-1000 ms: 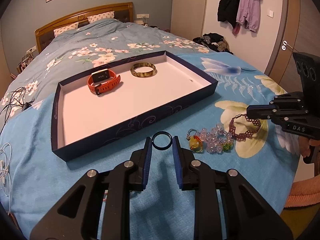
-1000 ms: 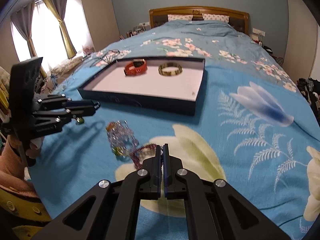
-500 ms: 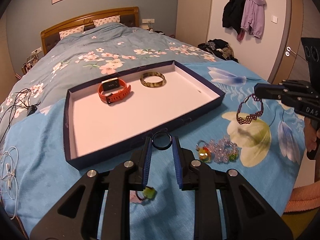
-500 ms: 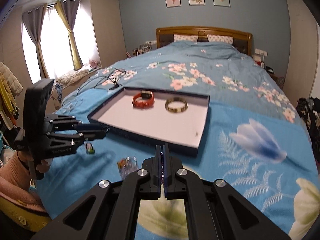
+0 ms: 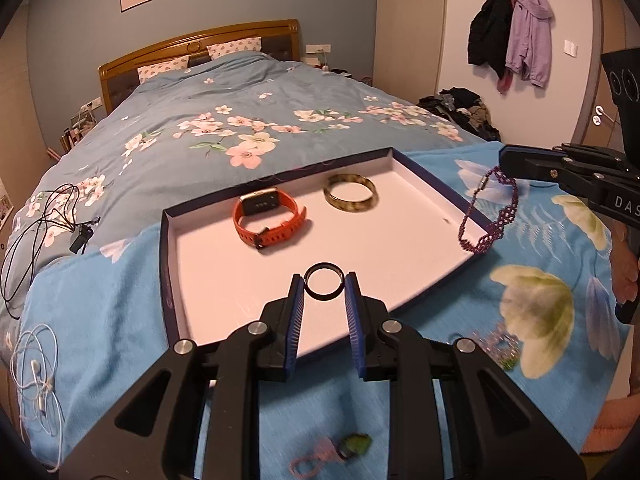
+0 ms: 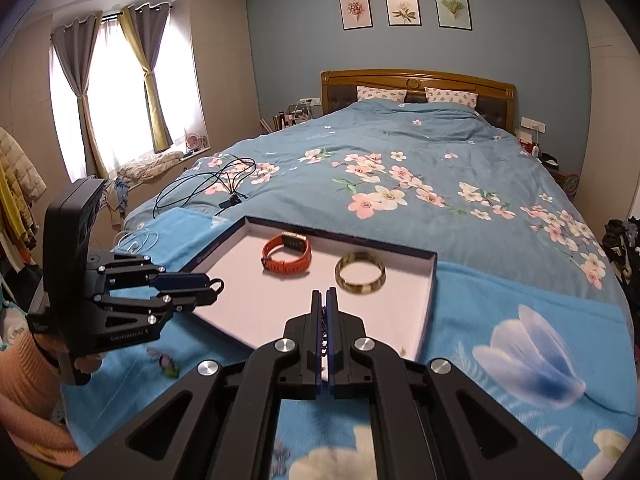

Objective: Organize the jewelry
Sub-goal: 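Carry the ring and maroon bracelet into the box lid and open both tools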

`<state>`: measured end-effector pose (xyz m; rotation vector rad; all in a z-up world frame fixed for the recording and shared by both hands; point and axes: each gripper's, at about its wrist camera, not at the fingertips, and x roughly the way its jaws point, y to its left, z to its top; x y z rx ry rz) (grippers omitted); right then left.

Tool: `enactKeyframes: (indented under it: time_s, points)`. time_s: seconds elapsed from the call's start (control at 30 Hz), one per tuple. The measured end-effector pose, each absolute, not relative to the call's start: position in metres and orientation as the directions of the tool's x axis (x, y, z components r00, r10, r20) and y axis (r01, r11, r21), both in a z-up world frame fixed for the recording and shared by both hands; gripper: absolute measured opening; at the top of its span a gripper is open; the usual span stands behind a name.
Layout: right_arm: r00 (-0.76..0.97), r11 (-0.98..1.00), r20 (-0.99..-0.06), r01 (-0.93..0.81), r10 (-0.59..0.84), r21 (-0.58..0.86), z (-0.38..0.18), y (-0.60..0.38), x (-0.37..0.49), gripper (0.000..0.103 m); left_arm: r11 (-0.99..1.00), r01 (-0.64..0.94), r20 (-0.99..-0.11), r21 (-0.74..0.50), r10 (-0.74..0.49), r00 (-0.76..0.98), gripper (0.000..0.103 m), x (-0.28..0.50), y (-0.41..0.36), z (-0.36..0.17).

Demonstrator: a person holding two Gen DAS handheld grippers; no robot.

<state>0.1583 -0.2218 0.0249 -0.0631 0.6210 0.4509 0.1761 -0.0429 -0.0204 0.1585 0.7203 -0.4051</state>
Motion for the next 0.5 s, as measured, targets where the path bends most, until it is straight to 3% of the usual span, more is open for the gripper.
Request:
enactKeyframes:
  time_s: [0.5]
  points:
    - [0.681,0.9,-0.61,-0.415,0.406,0.135,0.001,-0.189,0.227,0.001,0.926,0.378,-0.717,0.016,-0.252,0.65,0.021,0.231,-0.049,-0.035]
